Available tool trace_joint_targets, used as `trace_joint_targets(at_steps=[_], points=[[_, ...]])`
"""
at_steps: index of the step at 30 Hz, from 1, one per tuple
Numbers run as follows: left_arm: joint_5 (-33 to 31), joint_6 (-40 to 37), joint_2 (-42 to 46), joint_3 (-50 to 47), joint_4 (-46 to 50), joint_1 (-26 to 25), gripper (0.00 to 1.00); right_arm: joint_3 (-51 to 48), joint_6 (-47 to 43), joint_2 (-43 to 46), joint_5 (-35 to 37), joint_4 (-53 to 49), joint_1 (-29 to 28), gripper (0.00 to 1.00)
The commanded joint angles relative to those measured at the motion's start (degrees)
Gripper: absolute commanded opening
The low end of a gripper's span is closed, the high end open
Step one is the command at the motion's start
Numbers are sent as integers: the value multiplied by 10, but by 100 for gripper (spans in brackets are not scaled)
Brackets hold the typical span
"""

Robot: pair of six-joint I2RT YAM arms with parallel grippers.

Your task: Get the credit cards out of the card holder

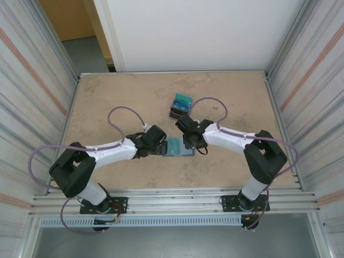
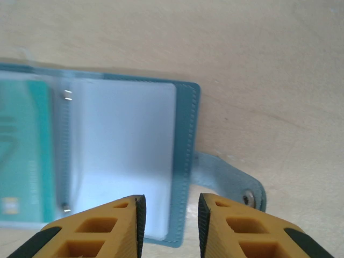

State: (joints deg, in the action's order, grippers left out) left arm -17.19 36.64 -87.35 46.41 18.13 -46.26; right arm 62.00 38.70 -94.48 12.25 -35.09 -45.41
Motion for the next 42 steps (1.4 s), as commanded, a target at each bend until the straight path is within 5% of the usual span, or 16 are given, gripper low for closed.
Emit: trace_joint_targets(at_steps=[1, 13, 42], points=[[-12, 5, -9, 9, 0, -3, 98, -9, 17, 28, -43, 34, 6, 33], [0, 18, -32, 1, -13, -3, 99, -78, 57, 4, -263, 208, 64, 25], [-4, 17, -59, 8, -1, -3, 99, -97, 73, -79, -333, 289, 72, 27]])
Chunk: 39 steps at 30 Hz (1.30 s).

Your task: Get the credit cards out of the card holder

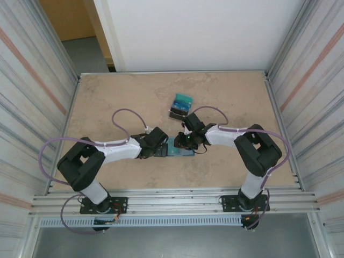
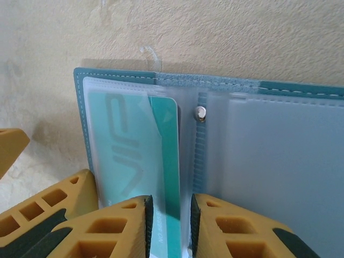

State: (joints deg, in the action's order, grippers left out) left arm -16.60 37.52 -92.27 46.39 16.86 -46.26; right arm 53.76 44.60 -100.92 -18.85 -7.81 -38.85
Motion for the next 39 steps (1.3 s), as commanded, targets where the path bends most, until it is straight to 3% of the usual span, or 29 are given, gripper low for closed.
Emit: trace_joint_targets(at_steps=[1, 14, 28, 34, 39], points=[[-10, 8, -10, 8, 12, -3, 99, -16, 17, -16, -28, 25, 5, 26], [-11, 13, -13, 10, 22, -3, 99, -79, 47, 3, -146, 196, 30, 19], [-10, 13, -16, 18, 31, -3, 99, -99, 55, 23, -164, 214, 43, 17], [-10, 13, -19, 20, 35, -3, 99, -101, 53, 26, -167, 211, 47, 9], [-11, 11, -19, 24, 40, -3, 99, -105, 53, 29, -167, 212, 51, 8]])
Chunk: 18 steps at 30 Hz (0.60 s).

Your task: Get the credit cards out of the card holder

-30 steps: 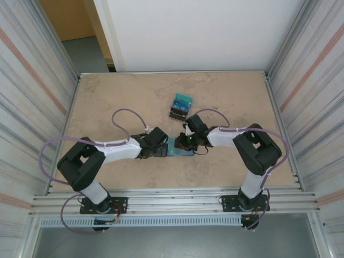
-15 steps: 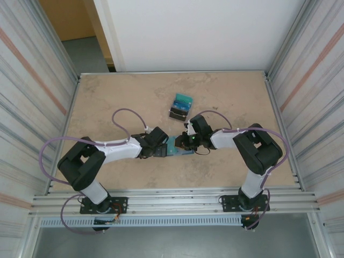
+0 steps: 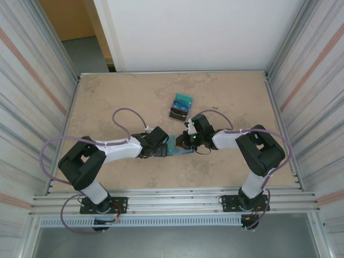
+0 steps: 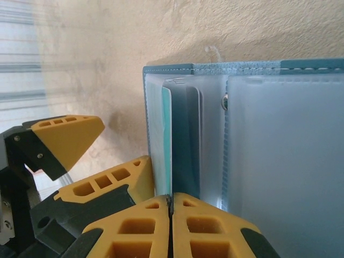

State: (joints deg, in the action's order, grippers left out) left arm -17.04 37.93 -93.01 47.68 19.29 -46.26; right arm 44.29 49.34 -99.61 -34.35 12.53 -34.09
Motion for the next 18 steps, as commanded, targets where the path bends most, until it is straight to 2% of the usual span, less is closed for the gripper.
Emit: trace_joint_targets(at_steps=[1, 18], points=[[-6, 6, -11, 12, 16, -3, 99, -11, 4, 17, -12, 8, 5, 8], [-4, 6, -13, 11, 15, -3, 99, -31, 1, 43, -10, 5, 29, 8]])
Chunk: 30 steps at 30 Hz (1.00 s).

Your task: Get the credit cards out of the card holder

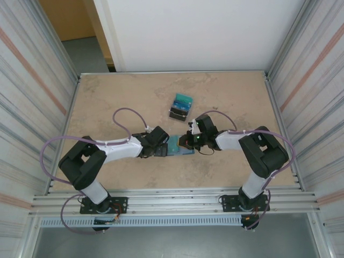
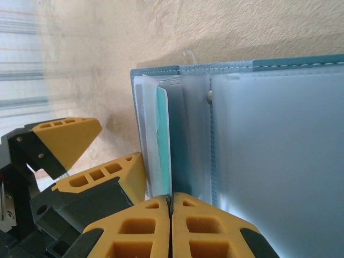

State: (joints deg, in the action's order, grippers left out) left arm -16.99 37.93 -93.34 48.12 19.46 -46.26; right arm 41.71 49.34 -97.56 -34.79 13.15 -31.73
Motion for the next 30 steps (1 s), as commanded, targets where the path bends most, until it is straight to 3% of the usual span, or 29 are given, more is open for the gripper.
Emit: trace_joint_targets(at_steps=[1, 9, 20, 26, 30], points=[[-4, 6, -9, 7, 13, -3, 99, -7, 1, 24, -5, -1, 6, 8], [-4, 7, -6, 5, 13, -3, 99, -6, -17, 36, 5, -30, 15, 3], [4, -7, 19, 11, 15, -3, 99, 28, -106, 92, 48, -163, 23, 0], [47, -116, 65, 32, -6, 14, 99, 80, -207, 113, 52, -253, 10, 0], [133, -215, 107, 36, -40, 42, 99, 119, -282, 130, 64, -311, -15, 0]])
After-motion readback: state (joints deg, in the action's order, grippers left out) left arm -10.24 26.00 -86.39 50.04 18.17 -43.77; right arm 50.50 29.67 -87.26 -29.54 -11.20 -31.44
